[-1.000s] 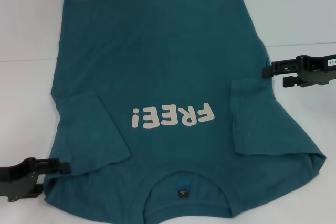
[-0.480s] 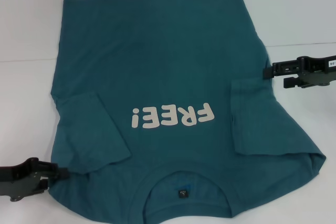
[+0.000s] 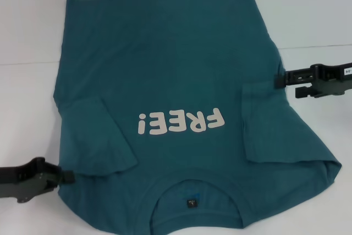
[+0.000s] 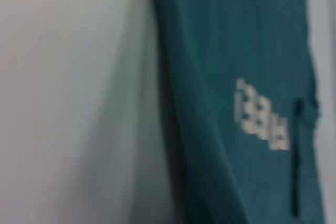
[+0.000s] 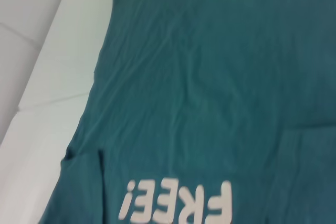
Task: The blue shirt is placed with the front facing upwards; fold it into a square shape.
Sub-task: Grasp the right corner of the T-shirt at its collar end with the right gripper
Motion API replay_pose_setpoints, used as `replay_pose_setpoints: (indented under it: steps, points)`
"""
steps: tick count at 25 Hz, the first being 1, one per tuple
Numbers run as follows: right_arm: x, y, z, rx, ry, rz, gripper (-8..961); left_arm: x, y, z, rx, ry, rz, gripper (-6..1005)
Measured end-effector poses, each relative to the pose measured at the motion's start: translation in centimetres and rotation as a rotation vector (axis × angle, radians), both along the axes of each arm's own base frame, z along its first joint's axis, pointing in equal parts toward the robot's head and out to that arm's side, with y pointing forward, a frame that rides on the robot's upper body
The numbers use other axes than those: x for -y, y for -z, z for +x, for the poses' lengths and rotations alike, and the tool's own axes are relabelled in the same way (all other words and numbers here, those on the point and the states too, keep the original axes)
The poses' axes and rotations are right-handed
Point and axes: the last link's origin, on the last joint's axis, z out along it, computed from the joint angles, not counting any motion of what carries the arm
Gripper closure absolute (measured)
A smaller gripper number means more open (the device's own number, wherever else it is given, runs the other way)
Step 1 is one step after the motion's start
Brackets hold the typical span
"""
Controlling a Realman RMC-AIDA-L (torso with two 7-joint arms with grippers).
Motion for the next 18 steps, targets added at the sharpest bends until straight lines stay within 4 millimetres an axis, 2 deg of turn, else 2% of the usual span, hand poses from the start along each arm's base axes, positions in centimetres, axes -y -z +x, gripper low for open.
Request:
replay_pose_setpoints:
  steps: [1, 8, 16, 18]
  points:
    - [0.2, 0.0, 0.0, -0.002, -0.003, -0.01, 43, 0.0, -0.1, 0.1, 0.006, 0.005, 0.002, 978]
    - [2.6, -1.8, 0.8, -0.004, -0.023, -0.114, 44, -0.3, -0.5, 0.2, 0.0, 0.02, 0.009, 978]
    - [6.5, -5.4, 3.9, 0.115, 0.096, -0.217, 45, -1.3, -0.8, 0.3, -0.028, 0.025, 0.041, 978]
    - [7.1, -5.8, 4.7, 0.138, 0.133, -0.221, 45, -1.5, -0.8, 0.4, -0.03, 0.027, 0.044, 978]
